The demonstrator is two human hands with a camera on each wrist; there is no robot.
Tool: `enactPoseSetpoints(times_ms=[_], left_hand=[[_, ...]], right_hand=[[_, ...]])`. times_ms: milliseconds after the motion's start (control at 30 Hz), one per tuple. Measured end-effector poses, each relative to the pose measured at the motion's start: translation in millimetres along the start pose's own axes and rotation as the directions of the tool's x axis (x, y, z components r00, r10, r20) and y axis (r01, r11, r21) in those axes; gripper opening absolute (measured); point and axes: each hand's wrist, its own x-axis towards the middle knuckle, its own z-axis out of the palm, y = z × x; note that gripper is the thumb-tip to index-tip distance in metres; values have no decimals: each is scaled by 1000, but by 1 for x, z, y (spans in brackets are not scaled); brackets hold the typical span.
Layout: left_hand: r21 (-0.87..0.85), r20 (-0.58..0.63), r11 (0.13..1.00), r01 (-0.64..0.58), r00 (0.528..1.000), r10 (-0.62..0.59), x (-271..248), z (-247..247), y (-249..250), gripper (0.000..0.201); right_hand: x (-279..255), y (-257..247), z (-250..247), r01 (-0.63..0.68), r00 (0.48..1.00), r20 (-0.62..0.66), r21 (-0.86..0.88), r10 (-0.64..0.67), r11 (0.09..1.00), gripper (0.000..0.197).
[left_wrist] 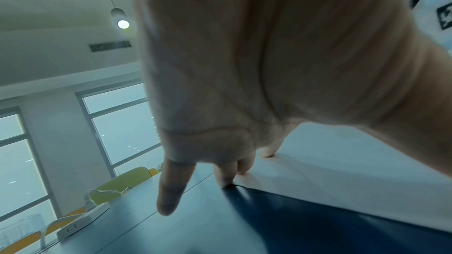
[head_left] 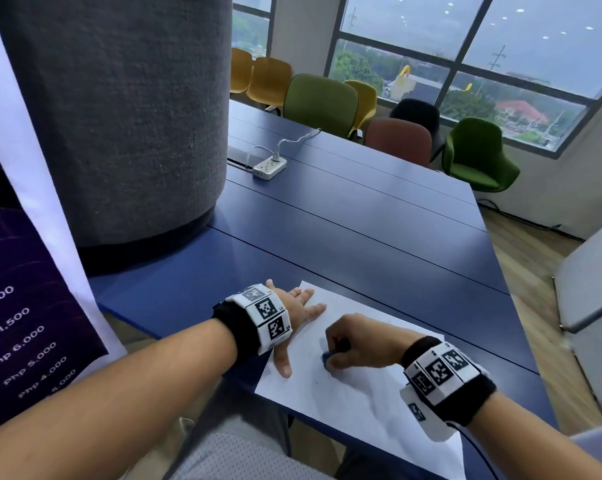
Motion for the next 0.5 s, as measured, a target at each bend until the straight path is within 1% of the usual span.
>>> enactPoseSetpoints(times_ms=[67, 100, 133, 167, 200, 233, 267, 300, 367, 400, 433, 500], left_hand=[[5, -2, 1000, 4, 1000, -3, 1, 1, -1, 144], [5, -4, 1000, 1, 1000, -1, 1, 1, -2, 145], [3, -10, 1000, -2, 1000, 2, 1, 1, -2, 145], [2, -18, 1000, -5, 1000, 5, 2, 2, -3, 145], [3, -23, 1000, -7, 1000, 7, 2, 3, -3, 144], [4, -23, 1000, -6, 1000, 6, 1, 3, -3, 144], [6, -20, 1000, -6, 1000, 6, 2, 3, -3, 144], [7, -19, 1000, -6, 1000, 6, 2, 3, -3, 144], [5, -15, 1000, -6, 1000, 6, 3, 3, -3, 145], [5, -10, 1000, -5, 1000, 6, 3, 2, -3, 145], [6, -7, 1000, -6, 1000, 6, 2, 1, -3, 145], [10, -8, 1000, -5, 1000, 5, 1, 1, -2, 145]], right_hand=[[-5, -8, 4, 21, 982, 184, 36, -27, 999, 18], [-5, -9, 3, 20, 979, 200, 33, -26, 999, 17], [-2, -6, -1, 5, 989, 146, 14, -7, 1000, 18], [2, -1, -6, -18, 998, 53, -13, 19, 1000, 19], [5, 4, -10, -41, 998, -38, -36, 40, 998, 20], [7, 7, -12, -55, 994, -94, -44, 51, 998, 22], [7, 9, -10, -55, 994, -98, -30, 52, 998, 23], [6, 9, -7, -34, 998, -49, -7, 34, 999, 22], [0, 0, -1, 14, 991, 131, 33, -19, 999, 18], [-1, -2, -1, 23, 983, 179, 36, -30, 999, 19], [0, -2, -3, 20, 987, 161, 32, -25, 999, 20], [4, 2, -9, -10, 1000, 12, 1, 9, 1000, 21]])
